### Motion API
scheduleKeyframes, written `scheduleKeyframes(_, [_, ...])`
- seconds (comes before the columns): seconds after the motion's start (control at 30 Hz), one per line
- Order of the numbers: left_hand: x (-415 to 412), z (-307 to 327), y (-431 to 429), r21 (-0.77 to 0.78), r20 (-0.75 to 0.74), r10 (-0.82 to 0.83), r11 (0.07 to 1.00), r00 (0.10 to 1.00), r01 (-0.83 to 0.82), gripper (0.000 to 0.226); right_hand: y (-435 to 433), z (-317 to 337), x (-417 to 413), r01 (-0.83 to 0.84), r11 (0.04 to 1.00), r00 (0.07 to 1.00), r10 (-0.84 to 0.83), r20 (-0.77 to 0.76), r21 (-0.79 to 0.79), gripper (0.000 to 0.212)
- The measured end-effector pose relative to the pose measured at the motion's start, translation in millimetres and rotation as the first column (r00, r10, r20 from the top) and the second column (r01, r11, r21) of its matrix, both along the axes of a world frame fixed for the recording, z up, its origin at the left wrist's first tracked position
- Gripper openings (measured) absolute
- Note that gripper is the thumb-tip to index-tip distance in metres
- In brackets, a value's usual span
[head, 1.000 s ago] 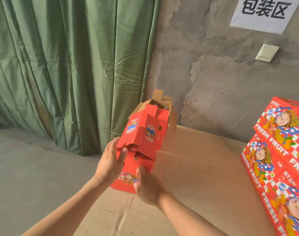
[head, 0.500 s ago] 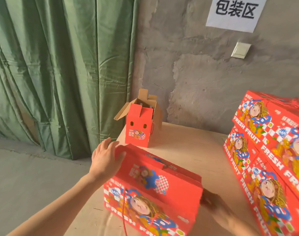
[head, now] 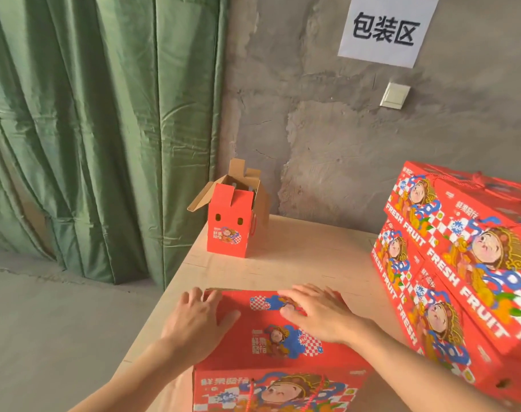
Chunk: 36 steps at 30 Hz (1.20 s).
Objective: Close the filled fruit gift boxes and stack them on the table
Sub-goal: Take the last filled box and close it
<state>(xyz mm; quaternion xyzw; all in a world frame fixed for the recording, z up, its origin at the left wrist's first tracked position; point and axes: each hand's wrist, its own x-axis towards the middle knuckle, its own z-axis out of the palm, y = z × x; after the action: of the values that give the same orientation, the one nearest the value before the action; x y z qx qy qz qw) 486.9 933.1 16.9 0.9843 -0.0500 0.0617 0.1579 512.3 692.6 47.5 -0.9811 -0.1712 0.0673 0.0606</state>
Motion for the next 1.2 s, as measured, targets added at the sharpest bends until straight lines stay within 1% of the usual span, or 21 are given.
scheduleKeyframes(0.03, [2.6,1.9,-2.9,0.133,0.005,-0.004,0.991,1.000,0.003,0.059,8.7,-4.1,-0.4,-0.009,0.999,1.000,0.008,-0.028,-0.031,0.049])
scheduleKeyframes(0.07, [6.8,3.7,-8.6,0.191,-0.010,-0.034,0.981,0.999,0.035,0.060,14.6,-4.1,1.2,0.001,0.998,0.999,-0.004,-0.043,-0.060,0.047])
scheduleKeyframes(0.17, [26.4,4.8,-38.8,0.191,-0.126,-0.175,0.961,0.976,0.198,0.059,24.6,15.0,22.8,0.038,0.994,0.997,-0.044,-0.058,-0.100,0.035])
scheduleKeyframes(0.27, [43.5,3.6,-63.8,0.194,-0.206,-0.240,0.940,0.949,0.280,0.057,38.4,25.9,55.4,-0.010,0.996,1.000,0.008,-0.022,-0.091,0.039])
scheduleKeyframes(0.37, [50.1,-1.5,-76.6,0.196,-0.131,-0.285,0.931,0.950,0.307,0.053,62.5,23.1,88.9,-0.044,0.997,0.999,0.045,0.006,-0.059,0.047])
scheduleKeyframes(0.43, [52.5,-10.4,-77.9,0.159,-0.059,-0.343,0.924,0.938,0.348,0.053,79.3,16.4,117.7,-0.035,0.998,0.999,0.035,-0.005,-0.043,0.049])
scheduleKeyframes(0.53, [52.3,-18.6,-75.1,0.123,0.071,-0.360,0.928,0.930,0.350,0.052,99.0,-0.6,164.0,0.005,0.999,1.000,-0.006,-0.016,-0.052,0.049])
scheduleKeyframes(0.6, [55.0,-18.7,-74.8,0.134,0.112,-0.342,0.935,0.933,0.327,0.045,107.3,-14.2,196.1,0.027,0.997,0.999,-0.030,-0.035,-0.070,0.049])
scheduleKeyframes(0.67, [60.4,-24.5,-76.9,0.149,0.130,-0.394,0.915,0.910,0.374,0.034,112.9,-28.4,227.2,0.052,0.995,0.996,-0.058,-0.065,-0.083,0.050])
scheduleKeyframes(0.73, [69.4,-32.8,-76.9,0.193,0.191,-0.360,0.926,0.913,0.325,0.045,118.4,-44.3,253.4,0.070,0.993,0.993,-0.079,-0.088,-0.097,0.053])
scheduleKeyframes(0.77, [74.9,-34.1,-79.8,0.172,0.186,-0.353,0.930,0.917,0.324,0.050,121.6,-52.1,263.9,0.076,0.992,0.992,-0.086,-0.095,-0.105,0.054])
scheduleKeyframes(0.8, [82.9,-27.0,-80.1,0.121,0.172,-0.363,0.930,0.916,0.346,0.046,124.7,-59.0,272.7,0.083,0.991,0.990,-0.094,-0.102,-0.106,0.054])
scheduleKeyframes(0.83, [89.4,-22.8,-80.3,0.115,0.170,-0.377,0.925,0.910,0.362,0.031,128.3,-64.7,280.2,0.092,0.991,0.989,-0.102,-0.111,-0.097,0.054])
scheduleKeyframes(0.87, [94.5,-20.8,-79.6,0.138,0.158,-0.363,0.929,0.918,0.344,0.026,131.6,-69.3,286.9,0.099,0.992,0.987,-0.108,-0.116,-0.081,0.053])
scheduleKeyframes(0.93, [102.3,-17.1,-79.7,0.102,0.032,-0.340,0.936,0.940,0.336,0.034,135.0,-74.8,298.9,0.113,0.993,0.988,-0.116,-0.101,-0.035,0.051])
scheduleKeyframes(1.0, [102.8,-21.4,-79.9,0.121,0.019,-0.357,0.928,0.934,0.353,0.036,134.2,-78.5,308.5,0.124,0.992,0.988,-0.123,-0.090,0.007,0.052])
scheduleKeyframes(1.03, [103.3,-24.6,-81.3,0.095,0.036,-0.396,0.915,0.917,0.391,0.033,133.7,-80.0,311.0,0.124,0.992,0.988,-0.123,-0.098,0.009,0.053])
scheduleKeyframes(1.07, [104.7,-28.9,-81.3,0.135,0.041,-0.385,0.916,0.922,0.377,0.033,133.7,-80.1,311.5,0.122,0.993,0.987,-0.121,-0.104,0.000,0.053])
scheduleKeyframes(1.13, [97.4,-26.2,-78.4,0.157,0.024,-0.338,0.931,0.941,0.330,0.030,131.6,-77.9,305.9,0.113,0.994,0.990,-0.113,-0.089,-0.008,0.050])
scheduleKeyframes(1.17, [92.6,-30.4,-77.7,0.204,0.021,-0.348,0.919,0.937,0.337,0.031,128.9,-76.2,300.9,0.104,0.995,0.992,-0.104,-0.075,-0.006,0.047])
scheduleKeyframes(1.2, [90.6,-38.2,-79.3,0.246,0.119,-0.334,0.922,0.935,0.298,0.035,124.6,-74.9,294.4,0.089,0.996,0.994,-0.089,-0.066,-0.003,0.044])
